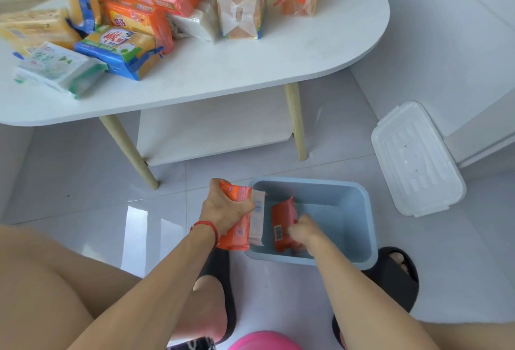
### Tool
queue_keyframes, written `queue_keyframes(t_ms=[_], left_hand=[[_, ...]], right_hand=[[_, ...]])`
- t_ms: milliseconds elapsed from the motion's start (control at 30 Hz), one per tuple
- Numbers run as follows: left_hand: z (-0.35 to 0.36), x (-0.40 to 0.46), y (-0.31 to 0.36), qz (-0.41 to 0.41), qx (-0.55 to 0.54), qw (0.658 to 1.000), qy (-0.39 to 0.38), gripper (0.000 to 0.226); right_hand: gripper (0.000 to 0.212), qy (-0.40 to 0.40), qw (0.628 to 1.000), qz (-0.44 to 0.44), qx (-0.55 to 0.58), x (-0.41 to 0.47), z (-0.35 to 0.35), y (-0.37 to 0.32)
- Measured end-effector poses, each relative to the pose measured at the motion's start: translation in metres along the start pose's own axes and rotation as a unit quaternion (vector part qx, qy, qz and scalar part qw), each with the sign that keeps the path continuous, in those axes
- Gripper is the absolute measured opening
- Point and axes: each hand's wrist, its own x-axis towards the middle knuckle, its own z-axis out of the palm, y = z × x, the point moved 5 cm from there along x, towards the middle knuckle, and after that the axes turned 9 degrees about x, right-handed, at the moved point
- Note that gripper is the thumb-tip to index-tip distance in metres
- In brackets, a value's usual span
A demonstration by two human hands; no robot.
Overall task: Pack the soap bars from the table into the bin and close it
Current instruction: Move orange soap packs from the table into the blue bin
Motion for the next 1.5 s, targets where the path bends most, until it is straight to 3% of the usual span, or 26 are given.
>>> queue_keyframes(t_ms=[200, 400, 467, 600, 733, 833, 900, 967, 1100, 1167, 1300, 1500], left_hand=[[-0.004, 0.002, -0.004, 0.011, -0.025, 0.999, -0.041, 0.080], [-0.006, 0.004, -0.013, -0.017, -0.087, 0.995, -0.042, 0.087], [-0.006, 0.004, -0.013, -0.018, -0.083, 0.995, -0.044, 0.095], [-0.006, 0.004, -0.014, -0.019, -0.075, 0.996, -0.052, 0.098], [-0.005, 0.002, -0.015, -0.027, -0.062, 0.996, -0.052, 0.075], [-0.002, 0.002, -0.013, -0.037, -0.045, 0.997, -0.041, 0.061], [0.004, -0.001, -0.008, -0.048, -0.072, 0.996, -0.036, 0.059], [0.011, -0.003, 0.002, -0.047, -0.113, 0.992, -0.030, 0.055], [0.029, -0.008, 0.018, -0.058, -0.142, 0.985, -0.084, 0.059], [0.027, -0.007, 0.018, -0.052, -0.112, 0.991, -0.053, 0.058], [0.008, -0.001, 0.006, -0.033, -0.034, 0.997, 0.063, 0.056], [0.024, 0.006, -0.020, -0.049, 0.019, 0.998, 0.022, 0.059]], right_hand=[[0.033, 0.013, 0.979, -0.025, -0.200, 0.022, 0.017, 0.008], [0.034, -0.037, 0.972, -0.040, -0.227, 0.024, 0.030, 0.003], [0.036, -0.021, 0.974, -0.056, -0.218, 0.024, 0.031, -0.002], [0.057, -0.045, 0.974, -0.075, -0.210, 0.020, 0.040, -0.009], [0.030, -0.073, 0.967, -0.076, -0.231, 0.010, 0.026, -0.021], [0.028, -0.067, 0.992, -0.081, -0.063, 0.000, -0.003, -0.044], [0.033, -0.198, 0.974, -0.051, 0.100, -0.020, -0.008, -0.057], [0.035, -0.281, 0.947, -0.059, 0.144, -0.040, -0.011, -0.062], [0.043, -0.191, 0.965, -0.098, 0.150, -0.035, -0.028, -0.039], [0.044, -0.142, 0.974, -0.093, 0.151, -0.023, -0.044, -0.023], [0.041, -0.008, 0.997, -0.074, 0.011, 0.001, -0.067, 0.002], [0.045, 0.049, 0.989, -0.071, -0.119, 0.018, -0.026, 0.009]])
